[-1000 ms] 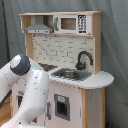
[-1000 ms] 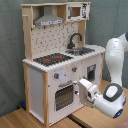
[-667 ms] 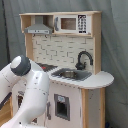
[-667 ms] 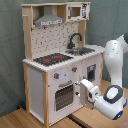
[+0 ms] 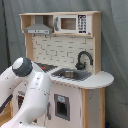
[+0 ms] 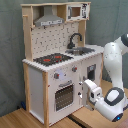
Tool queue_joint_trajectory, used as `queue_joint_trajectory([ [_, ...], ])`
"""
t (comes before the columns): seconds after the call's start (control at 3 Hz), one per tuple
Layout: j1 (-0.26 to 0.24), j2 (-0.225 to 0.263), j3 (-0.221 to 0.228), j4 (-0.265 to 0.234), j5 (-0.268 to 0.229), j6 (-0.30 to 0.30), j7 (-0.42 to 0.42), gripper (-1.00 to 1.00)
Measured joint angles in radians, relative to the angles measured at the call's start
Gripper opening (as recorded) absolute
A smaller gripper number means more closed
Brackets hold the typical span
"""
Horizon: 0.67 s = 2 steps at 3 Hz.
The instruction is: Play with the kitchen
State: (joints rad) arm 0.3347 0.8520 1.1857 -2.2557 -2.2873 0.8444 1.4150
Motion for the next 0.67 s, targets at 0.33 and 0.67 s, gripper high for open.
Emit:
queue_joint_trajectory([
  [0.33,-0.029,0.008,0.000,-0.021,0.031,-0.025,0.092,1.00],
  [0.67,-0.076,0.008,0.003,-0.026,0.069,-0.024,0.178,1.00],
])
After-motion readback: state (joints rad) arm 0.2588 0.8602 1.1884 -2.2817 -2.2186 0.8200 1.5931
